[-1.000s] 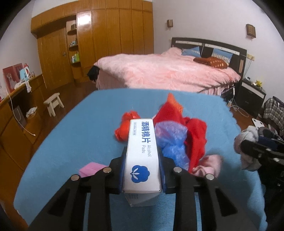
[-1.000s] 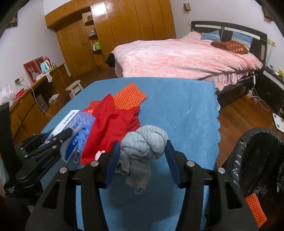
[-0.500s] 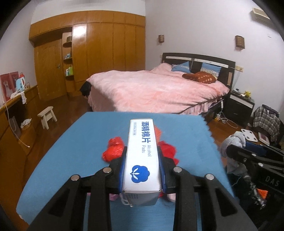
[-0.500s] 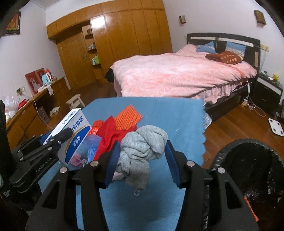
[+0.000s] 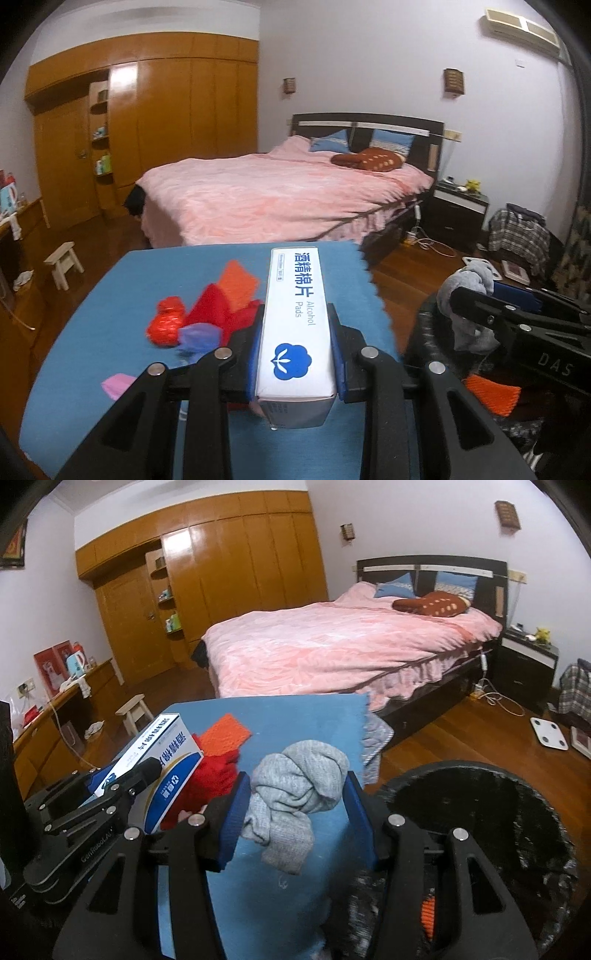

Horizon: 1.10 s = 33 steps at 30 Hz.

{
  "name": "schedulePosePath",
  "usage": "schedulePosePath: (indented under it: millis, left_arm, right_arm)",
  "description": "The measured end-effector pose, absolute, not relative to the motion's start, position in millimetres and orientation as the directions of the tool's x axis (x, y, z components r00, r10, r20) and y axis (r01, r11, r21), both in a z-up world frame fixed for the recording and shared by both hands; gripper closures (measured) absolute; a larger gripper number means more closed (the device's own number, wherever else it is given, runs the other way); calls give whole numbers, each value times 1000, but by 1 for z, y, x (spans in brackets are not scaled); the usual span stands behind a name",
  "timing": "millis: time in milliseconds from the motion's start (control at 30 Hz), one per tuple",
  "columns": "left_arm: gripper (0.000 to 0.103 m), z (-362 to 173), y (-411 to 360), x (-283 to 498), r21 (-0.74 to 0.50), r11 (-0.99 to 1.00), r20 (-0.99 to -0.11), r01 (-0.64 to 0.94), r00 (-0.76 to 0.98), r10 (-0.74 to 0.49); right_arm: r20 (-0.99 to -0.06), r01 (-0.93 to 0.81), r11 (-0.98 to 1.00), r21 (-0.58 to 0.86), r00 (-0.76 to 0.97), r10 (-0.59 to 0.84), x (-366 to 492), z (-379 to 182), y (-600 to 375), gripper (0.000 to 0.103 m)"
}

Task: Collect trash
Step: 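Carry the grey sock and white box over the bin and release both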

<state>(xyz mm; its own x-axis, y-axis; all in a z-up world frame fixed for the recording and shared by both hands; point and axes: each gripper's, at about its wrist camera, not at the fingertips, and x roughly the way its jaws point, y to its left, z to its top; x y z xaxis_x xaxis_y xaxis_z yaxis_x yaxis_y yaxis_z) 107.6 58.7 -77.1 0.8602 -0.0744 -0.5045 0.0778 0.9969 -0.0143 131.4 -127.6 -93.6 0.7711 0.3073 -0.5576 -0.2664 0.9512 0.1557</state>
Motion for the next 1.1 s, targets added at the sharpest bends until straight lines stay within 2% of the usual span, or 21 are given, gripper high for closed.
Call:
schedulePosePath:
  millis: [633,1100]
  left_arm:
    - [73,-71,-66,122,-34,942,-495,333,813,-306]
    - [73,-85,-133,135,-72,892,-526,447,742,-415]
  right_arm:
    - [-549,-4,992,124,833,72,94,-97,-255,53]
    - [-564,142,982,122,824,-49,81,-114,-312,52]
